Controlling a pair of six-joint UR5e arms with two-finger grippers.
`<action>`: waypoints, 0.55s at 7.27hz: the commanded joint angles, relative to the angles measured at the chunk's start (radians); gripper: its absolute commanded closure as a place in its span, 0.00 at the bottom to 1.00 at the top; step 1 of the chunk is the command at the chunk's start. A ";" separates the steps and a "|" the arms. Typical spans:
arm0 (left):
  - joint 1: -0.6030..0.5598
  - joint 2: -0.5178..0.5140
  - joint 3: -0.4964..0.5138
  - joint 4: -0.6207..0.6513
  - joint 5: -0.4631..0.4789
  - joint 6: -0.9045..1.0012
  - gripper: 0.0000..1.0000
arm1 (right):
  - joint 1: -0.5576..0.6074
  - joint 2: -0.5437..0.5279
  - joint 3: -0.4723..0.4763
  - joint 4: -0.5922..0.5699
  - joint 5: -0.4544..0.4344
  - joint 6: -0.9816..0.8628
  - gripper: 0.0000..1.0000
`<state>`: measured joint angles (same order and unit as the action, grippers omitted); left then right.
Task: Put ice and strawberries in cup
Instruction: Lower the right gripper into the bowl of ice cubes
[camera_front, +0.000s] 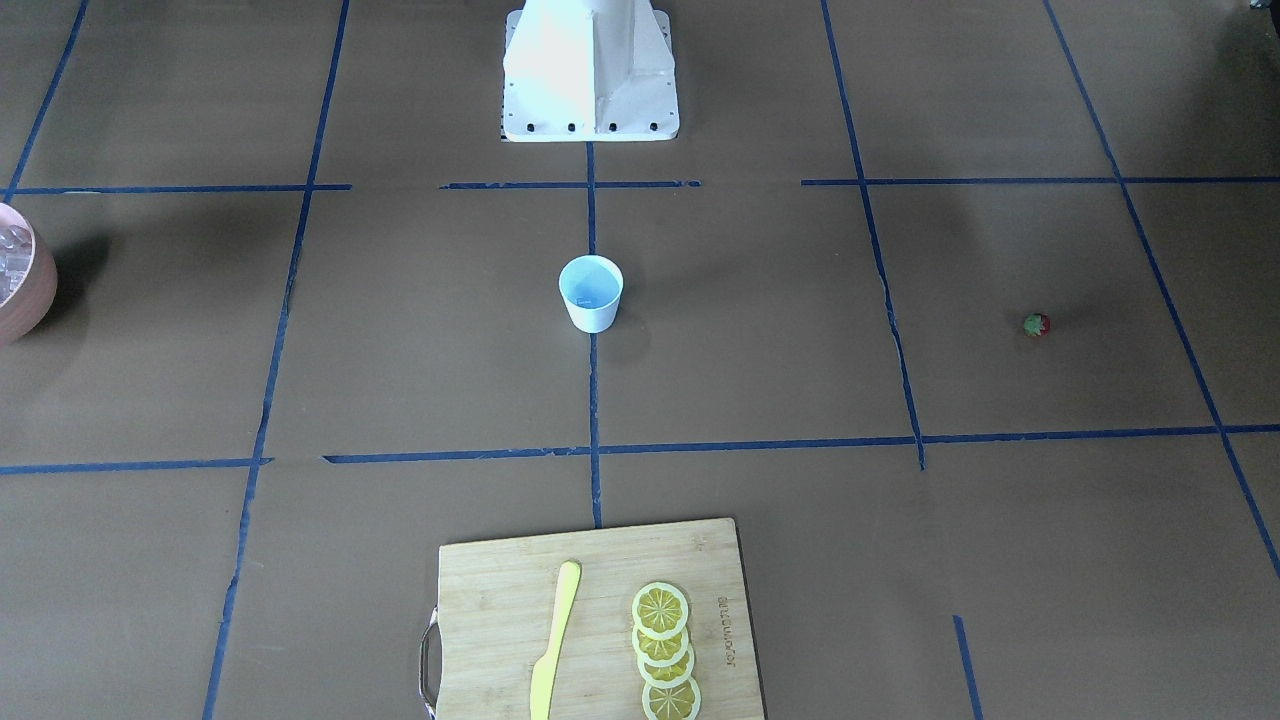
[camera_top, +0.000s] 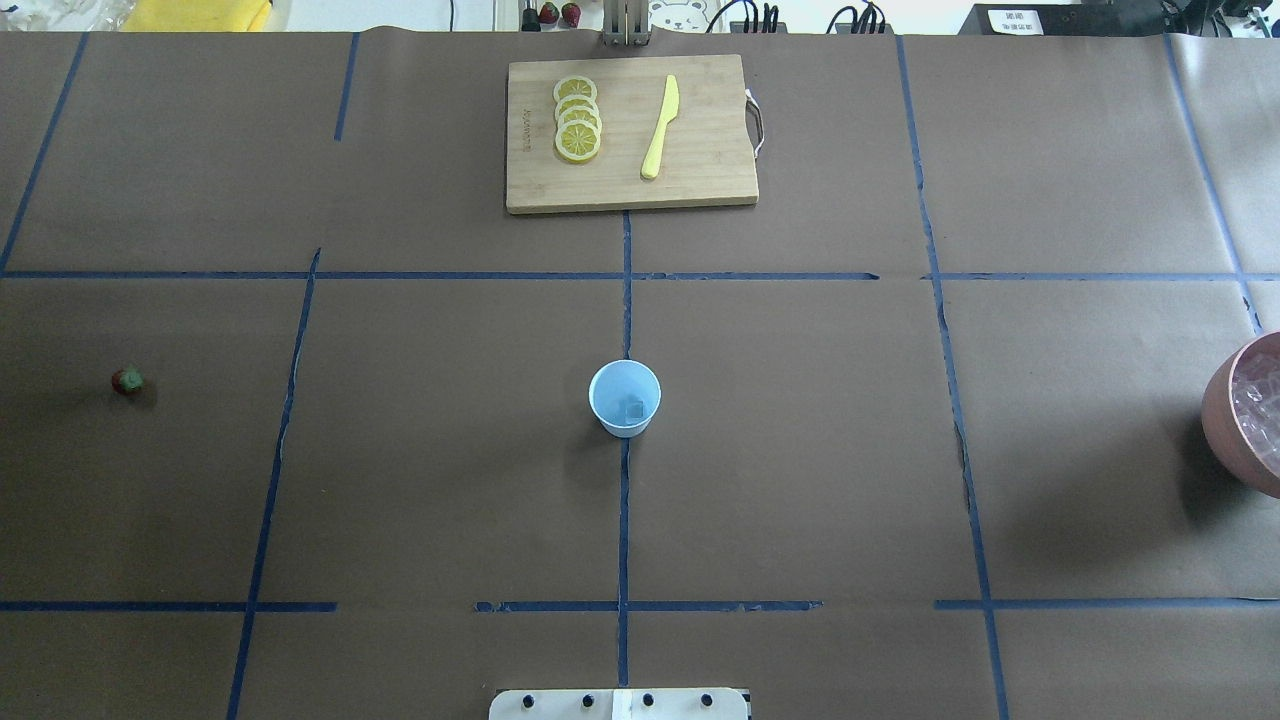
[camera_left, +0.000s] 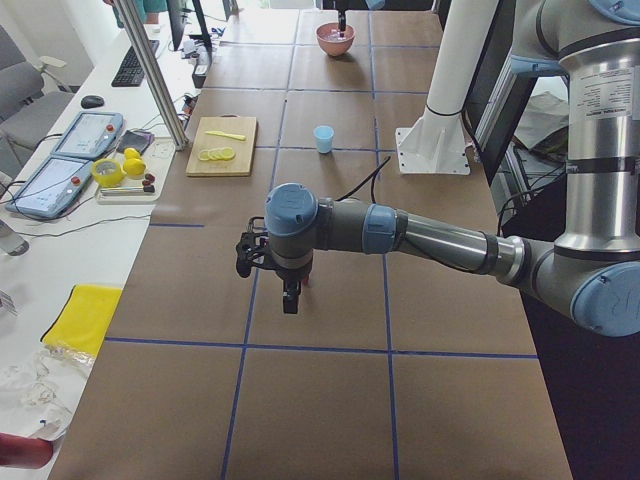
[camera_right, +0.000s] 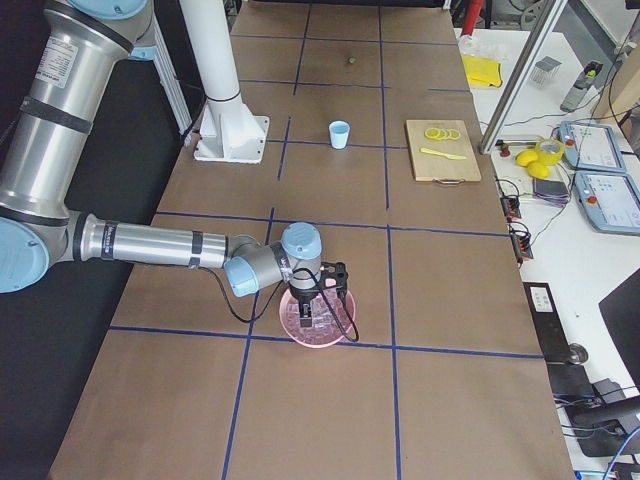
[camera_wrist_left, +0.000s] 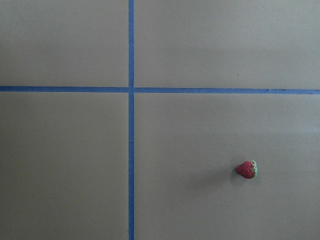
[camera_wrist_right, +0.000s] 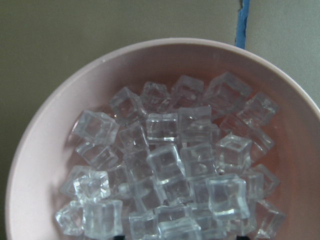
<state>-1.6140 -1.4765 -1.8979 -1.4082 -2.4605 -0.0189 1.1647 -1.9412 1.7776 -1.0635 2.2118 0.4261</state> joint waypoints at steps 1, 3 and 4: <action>0.000 0.002 -0.001 0.000 0.000 -0.001 0.00 | -0.013 0.001 -0.003 0.000 -0.012 -0.001 0.25; 0.000 0.002 -0.001 0.000 0.000 -0.001 0.00 | -0.013 0.001 -0.003 0.000 -0.012 -0.001 0.30; -0.001 0.002 -0.003 0.002 0.000 -0.001 0.00 | -0.013 0.001 -0.003 0.000 -0.012 -0.003 0.33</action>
<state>-1.6141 -1.4743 -1.8997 -1.4078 -2.4605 -0.0199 1.1523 -1.9405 1.7749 -1.0631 2.1999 0.4245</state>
